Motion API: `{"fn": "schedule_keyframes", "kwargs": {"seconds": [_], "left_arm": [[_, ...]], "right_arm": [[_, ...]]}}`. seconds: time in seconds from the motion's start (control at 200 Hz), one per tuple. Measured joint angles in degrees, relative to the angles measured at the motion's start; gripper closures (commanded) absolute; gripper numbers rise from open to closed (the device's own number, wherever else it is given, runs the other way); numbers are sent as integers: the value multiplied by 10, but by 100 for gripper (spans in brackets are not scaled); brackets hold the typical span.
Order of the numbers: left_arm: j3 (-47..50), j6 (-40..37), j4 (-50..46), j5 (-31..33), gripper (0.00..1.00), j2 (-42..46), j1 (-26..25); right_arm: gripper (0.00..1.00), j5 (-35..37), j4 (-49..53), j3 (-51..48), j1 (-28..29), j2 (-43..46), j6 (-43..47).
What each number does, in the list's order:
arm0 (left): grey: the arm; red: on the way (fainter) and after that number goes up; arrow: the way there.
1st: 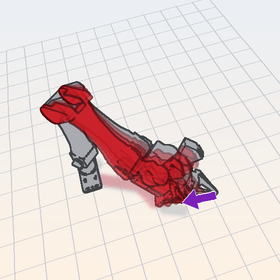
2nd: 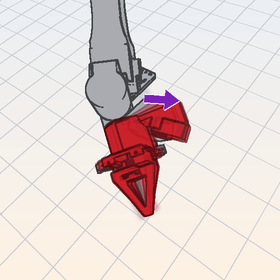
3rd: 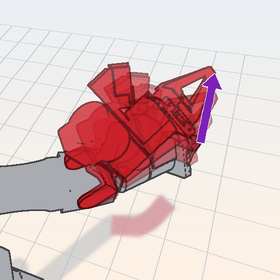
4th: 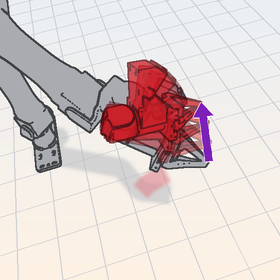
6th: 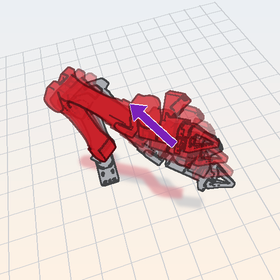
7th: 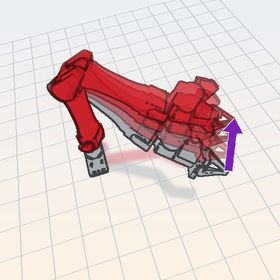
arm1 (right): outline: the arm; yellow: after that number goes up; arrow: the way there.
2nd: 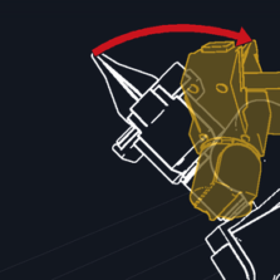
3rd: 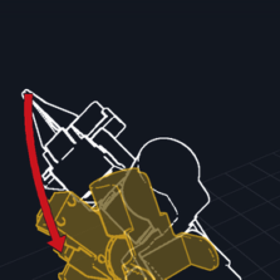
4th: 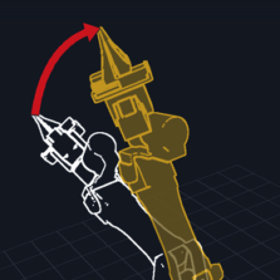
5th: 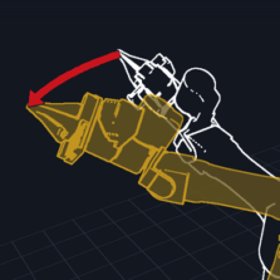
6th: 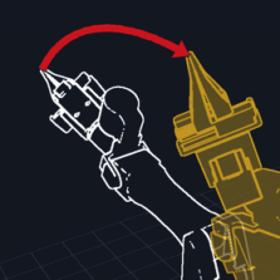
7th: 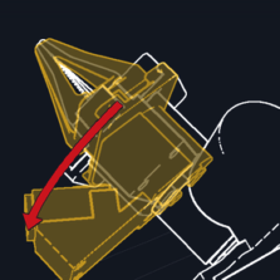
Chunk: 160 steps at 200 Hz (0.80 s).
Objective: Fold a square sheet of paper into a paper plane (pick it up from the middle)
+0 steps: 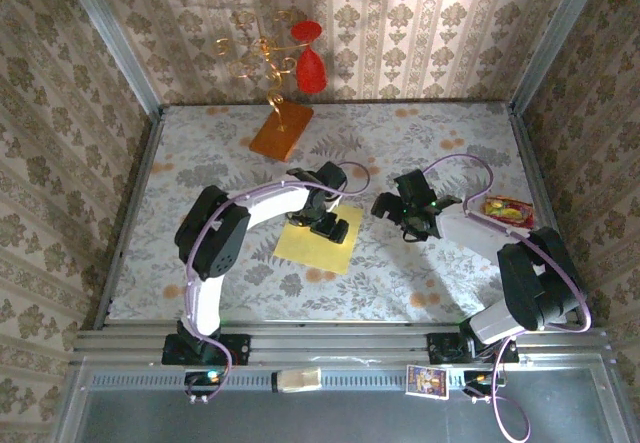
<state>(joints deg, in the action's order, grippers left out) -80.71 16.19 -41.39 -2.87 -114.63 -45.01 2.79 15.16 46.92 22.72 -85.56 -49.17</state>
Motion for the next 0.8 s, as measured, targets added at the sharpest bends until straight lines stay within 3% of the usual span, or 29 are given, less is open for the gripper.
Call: {"fn": "schedule_keyframes", "kwargs": {"seconds": [0.8], "left_arm": [[-19,37,-9,45,20,-24,-18]], "right_arm": [[3,-6,-5,0,-6,-3,-1]]}}
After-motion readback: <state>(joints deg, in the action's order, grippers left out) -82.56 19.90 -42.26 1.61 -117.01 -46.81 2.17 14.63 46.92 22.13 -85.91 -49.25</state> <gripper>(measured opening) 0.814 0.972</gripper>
